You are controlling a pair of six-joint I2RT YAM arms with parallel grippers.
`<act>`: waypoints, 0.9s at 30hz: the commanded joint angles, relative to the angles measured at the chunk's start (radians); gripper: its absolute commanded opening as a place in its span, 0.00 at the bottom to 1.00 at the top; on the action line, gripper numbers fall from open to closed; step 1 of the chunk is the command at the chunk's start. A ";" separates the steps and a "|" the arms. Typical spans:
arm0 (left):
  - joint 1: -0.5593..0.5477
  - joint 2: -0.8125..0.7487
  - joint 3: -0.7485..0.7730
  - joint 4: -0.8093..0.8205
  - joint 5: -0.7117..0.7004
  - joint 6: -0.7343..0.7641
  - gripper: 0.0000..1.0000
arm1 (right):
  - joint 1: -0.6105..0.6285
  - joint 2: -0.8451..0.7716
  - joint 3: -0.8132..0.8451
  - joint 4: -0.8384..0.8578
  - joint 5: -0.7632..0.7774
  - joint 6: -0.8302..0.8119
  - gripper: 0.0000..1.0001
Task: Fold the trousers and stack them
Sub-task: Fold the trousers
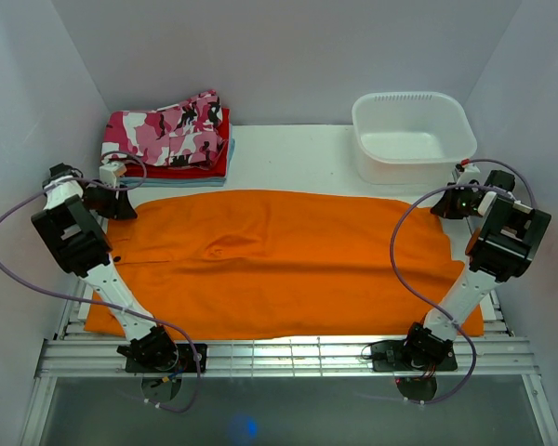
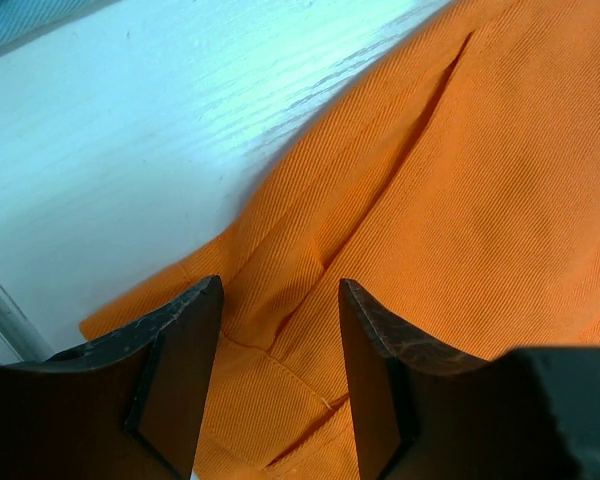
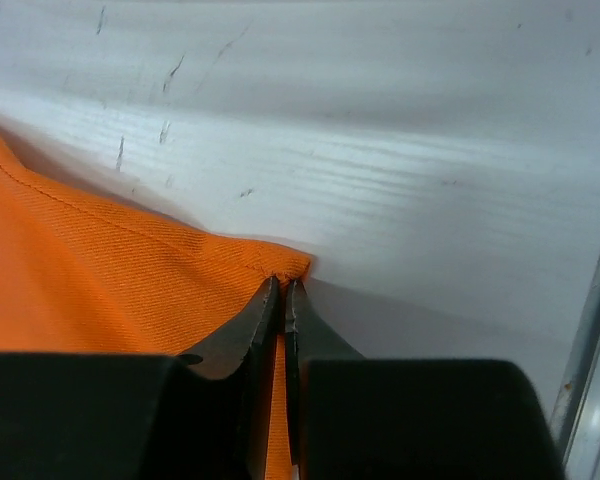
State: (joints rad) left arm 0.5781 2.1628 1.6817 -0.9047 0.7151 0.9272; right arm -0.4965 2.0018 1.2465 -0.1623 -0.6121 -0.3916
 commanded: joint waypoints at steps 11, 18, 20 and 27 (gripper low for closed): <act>0.077 -0.008 0.163 -0.078 -0.017 -0.016 0.60 | -0.079 -0.193 -0.033 -0.109 -0.130 -0.046 0.08; 0.078 0.092 0.271 -0.145 0.014 0.065 0.63 | -0.079 -0.190 0.005 -0.115 -0.110 -0.070 0.08; 0.077 0.118 0.300 -0.141 0.023 0.068 0.64 | -0.079 -0.192 0.014 -0.125 -0.104 -0.084 0.08; 0.040 0.219 0.389 -0.145 0.014 0.082 0.68 | -0.079 -0.176 0.039 -0.166 -0.086 -0.113 0.08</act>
State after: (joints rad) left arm 0.6285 2.3508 2.0338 -1.0615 0.6979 0.9771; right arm -0.5671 1.8317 1.2350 -0.3103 -0.7128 -0.4679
